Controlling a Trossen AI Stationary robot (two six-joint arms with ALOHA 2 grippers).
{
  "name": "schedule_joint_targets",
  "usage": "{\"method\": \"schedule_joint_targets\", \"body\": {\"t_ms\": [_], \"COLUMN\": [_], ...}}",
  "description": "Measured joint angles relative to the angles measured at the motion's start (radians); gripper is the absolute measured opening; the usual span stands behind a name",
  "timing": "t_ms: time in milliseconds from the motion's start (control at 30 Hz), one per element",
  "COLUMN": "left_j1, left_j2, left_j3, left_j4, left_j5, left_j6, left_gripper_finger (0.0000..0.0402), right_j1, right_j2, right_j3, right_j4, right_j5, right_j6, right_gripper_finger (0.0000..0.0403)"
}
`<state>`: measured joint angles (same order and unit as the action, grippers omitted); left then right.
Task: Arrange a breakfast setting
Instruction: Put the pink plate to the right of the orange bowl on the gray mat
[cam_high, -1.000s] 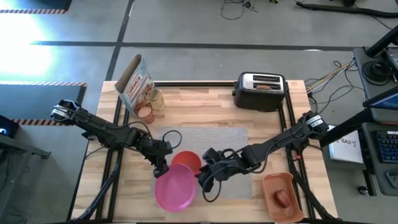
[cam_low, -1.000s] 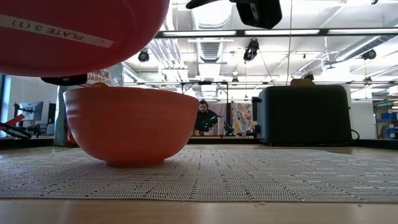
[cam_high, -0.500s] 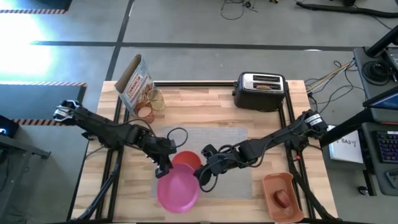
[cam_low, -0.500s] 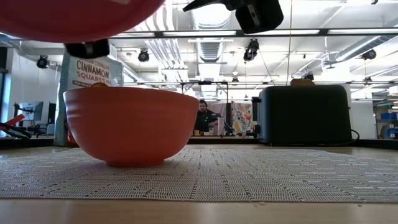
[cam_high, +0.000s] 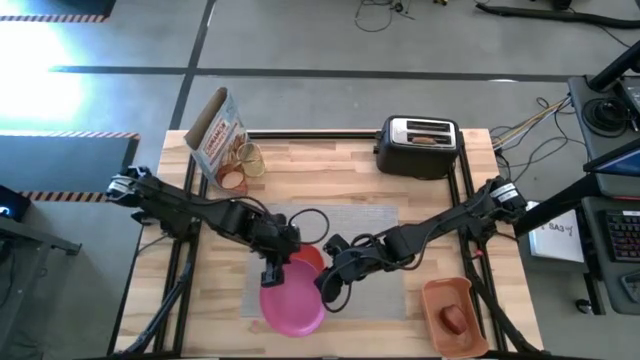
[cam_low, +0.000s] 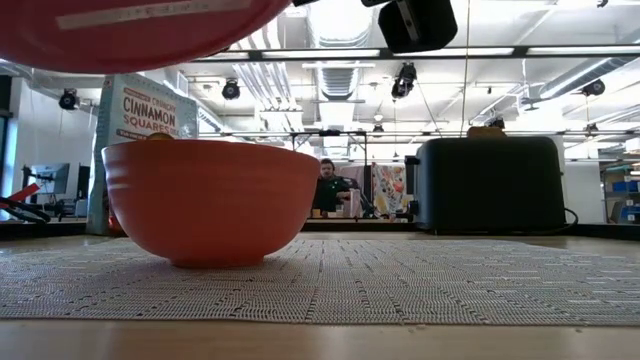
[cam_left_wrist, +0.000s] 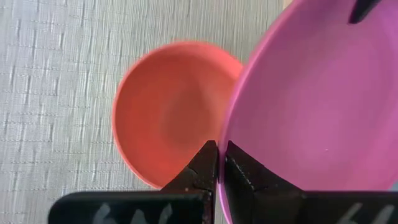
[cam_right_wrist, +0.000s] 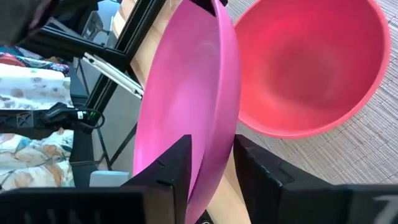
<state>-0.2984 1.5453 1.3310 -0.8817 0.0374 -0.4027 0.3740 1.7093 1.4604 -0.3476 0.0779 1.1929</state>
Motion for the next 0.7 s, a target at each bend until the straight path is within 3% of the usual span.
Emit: {"method": "schedule_joint_targets", "body": {"t_ms": [433, 700], "left_j1": [0.001, 0.0], "left_j2": [-0.019, -0.027], "left_j3": [0.018, 0.019], "left_j4": [-0.002, 0.006], "left_j5": [0.0, 0.002], "left_j6": [-0.007, 0.01], "left_gripper_finger": [0.0, 0.0034], "right_j1": [-0.003, -0.008], "right_j2": [0.0, 0.0], "right_j3": [-0.001, -0.001], "right_j4": [-0.056, -0.118], "right_j5": [-0.004, -0.009], "right_j6": [0.019, 0.008], "right_gripper_finger": [0.0022, 0.001]}}
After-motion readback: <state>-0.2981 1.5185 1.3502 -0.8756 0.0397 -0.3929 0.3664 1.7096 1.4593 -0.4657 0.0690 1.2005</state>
